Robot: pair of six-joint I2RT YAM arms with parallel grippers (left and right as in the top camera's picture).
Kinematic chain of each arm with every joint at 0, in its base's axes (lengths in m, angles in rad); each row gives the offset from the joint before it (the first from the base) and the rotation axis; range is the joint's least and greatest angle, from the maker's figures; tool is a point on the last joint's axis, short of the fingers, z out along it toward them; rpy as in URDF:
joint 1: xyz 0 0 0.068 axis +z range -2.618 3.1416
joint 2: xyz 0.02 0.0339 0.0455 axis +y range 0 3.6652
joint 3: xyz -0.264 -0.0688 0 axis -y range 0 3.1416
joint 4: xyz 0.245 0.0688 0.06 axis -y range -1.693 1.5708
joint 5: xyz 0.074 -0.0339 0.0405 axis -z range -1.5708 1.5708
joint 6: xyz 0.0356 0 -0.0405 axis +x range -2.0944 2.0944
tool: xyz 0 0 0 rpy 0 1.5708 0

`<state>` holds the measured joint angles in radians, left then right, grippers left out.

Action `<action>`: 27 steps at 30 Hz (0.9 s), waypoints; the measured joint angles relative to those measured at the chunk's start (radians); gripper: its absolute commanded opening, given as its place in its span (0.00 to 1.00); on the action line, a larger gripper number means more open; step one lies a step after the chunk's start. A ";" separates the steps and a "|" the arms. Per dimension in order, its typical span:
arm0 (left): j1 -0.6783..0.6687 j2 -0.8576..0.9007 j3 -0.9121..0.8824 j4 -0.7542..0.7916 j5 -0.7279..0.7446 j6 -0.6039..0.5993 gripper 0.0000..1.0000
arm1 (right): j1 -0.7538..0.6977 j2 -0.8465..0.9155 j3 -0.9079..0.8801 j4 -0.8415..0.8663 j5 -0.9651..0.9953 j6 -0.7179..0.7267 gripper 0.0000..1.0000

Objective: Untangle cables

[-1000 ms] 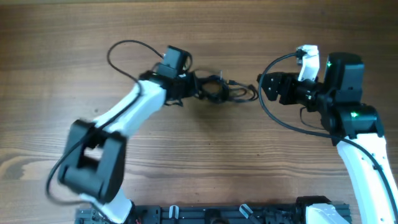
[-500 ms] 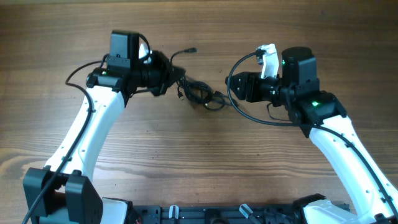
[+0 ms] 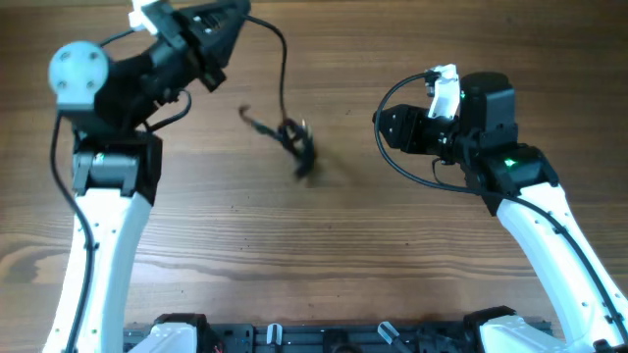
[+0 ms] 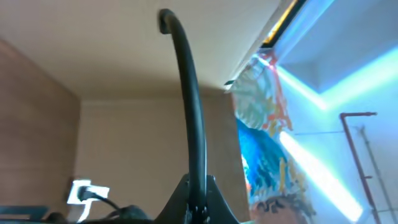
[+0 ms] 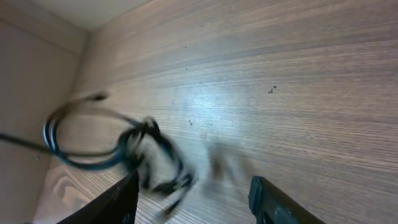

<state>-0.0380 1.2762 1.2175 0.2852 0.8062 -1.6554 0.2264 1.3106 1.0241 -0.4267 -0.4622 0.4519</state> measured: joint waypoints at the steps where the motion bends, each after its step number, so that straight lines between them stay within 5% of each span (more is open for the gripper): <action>1: 0.002 -0.017 0.001 -0.030 -0.015 0.000 0.04 | 0.000 0.000 0.000 -0.005 0.000 -0.003 0.59; 7: 0.005 -0.042 0.014 -0.743 -0.128 0.324 0.04 | 0.001 0.026 0.000 -0.015 -0.005 -0.012 0.59; 11: 0.006 -0.032 0.012 -0.934 -0.370 0.573 0.04 | 0.007 0.032 0.000 -0.037 -0.008 -0.038 0.59; 15: 0.005 0.033 0.012 -0.936 -0.587 0.762 0.04 | 0.006 0.032 0.000 -0.039 -0.008 -0.038 0.59; 16: 0.003 0.090 0.012 -0.911 -0.613 0.826 0.13 | 0.006 0.032 0.000 -0.040 -0.008 -0.038 0.59; 18: -0.011 0.197 0.012 -0.860 -0.636 0.941 1.00 | 0.006 0.032 0.000 -0.041 -0.007 -0.038 0.59; 22: -0.027 0.406 0.012 -0.816 -0.729 1.096 1.00 | 0.006 0.032 0.000 -0.063 -0.007 -0.045 0.59; 27: 0.002 0.396 0.015 -0.949 -0.763 1.174 1.00 | 0.006 0.032 0.000 -0.089 0.000 -0.064 0.59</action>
<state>-0.0360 1.6722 1.2327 -0.6640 0.0437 -0.4812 0.2329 1.3430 1.0241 -0.5152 -0.4618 0.3874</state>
